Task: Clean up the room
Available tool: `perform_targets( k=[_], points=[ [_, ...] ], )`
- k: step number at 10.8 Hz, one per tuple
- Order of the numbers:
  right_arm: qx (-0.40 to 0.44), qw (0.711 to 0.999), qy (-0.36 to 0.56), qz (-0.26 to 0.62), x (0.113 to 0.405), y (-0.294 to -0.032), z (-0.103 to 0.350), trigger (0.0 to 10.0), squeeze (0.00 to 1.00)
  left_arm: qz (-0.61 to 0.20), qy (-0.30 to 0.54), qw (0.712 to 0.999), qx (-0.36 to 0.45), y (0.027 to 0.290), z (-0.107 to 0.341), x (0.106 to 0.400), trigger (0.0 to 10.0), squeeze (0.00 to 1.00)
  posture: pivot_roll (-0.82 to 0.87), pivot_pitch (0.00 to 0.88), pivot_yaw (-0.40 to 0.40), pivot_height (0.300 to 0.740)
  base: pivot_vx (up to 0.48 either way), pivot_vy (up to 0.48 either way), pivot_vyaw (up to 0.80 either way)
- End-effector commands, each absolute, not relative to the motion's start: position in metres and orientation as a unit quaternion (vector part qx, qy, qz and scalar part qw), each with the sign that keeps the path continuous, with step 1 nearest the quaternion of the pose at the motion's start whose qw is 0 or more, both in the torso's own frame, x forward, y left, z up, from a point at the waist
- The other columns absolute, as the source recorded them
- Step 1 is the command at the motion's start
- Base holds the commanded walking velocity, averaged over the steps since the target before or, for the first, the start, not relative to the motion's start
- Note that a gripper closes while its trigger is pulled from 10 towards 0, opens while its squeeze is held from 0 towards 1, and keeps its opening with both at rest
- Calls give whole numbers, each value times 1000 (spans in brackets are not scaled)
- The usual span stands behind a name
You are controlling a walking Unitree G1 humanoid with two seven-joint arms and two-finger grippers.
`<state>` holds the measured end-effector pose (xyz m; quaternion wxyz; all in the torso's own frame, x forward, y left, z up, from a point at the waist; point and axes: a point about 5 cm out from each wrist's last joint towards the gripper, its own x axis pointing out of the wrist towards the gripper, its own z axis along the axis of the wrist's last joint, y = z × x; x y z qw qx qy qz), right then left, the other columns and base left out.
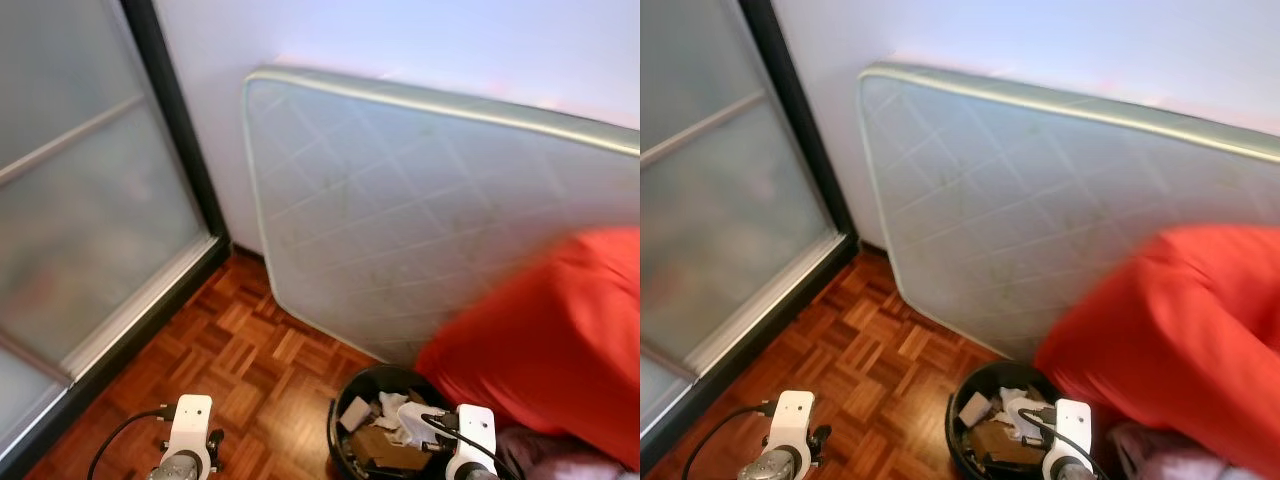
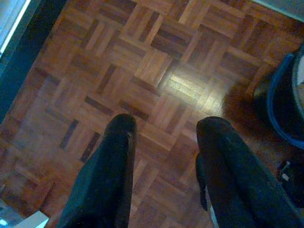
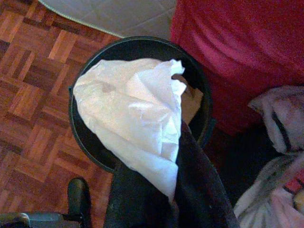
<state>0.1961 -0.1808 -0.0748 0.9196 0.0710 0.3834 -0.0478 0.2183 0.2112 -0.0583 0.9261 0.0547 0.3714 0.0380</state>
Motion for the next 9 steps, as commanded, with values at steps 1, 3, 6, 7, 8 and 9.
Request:
perform_targets(
  k=[1,3,6,7,8,9],
  points=[
    [75,918,386,-52,193,-181,-76,10000,0,42,377,924,54,214,-59,217,10000,0,122,78,30,740,277,0,0],
    [74,918,385,-51,194,-181,-76,10000,0,43,374,925,54,214,-59,217,10000,0,123,74,30,740,276,0,0],
    [71,922,376,-49,199,-181,-73,10000,0,35,342,938,47,209,-50,230,10000,0,122,63,29,740,85,0,0],
    [71,926,368,-44,202,-181,-71,10000,0,32,325,944,43,207,-46,235,10000,0,121,59,28,740,0,0,0],
    [69,931,357,-39,207,-180,-68,10000,0,29,307,951,38,206,-41,241,10000,0,123,61,26,740,0,0,0],
    [69,937,341,-32,214,-179,-63,10000,0,27,284,958,32,204,-35,248,10000,0,121,72,23,740,0,0,0]
  ],
)
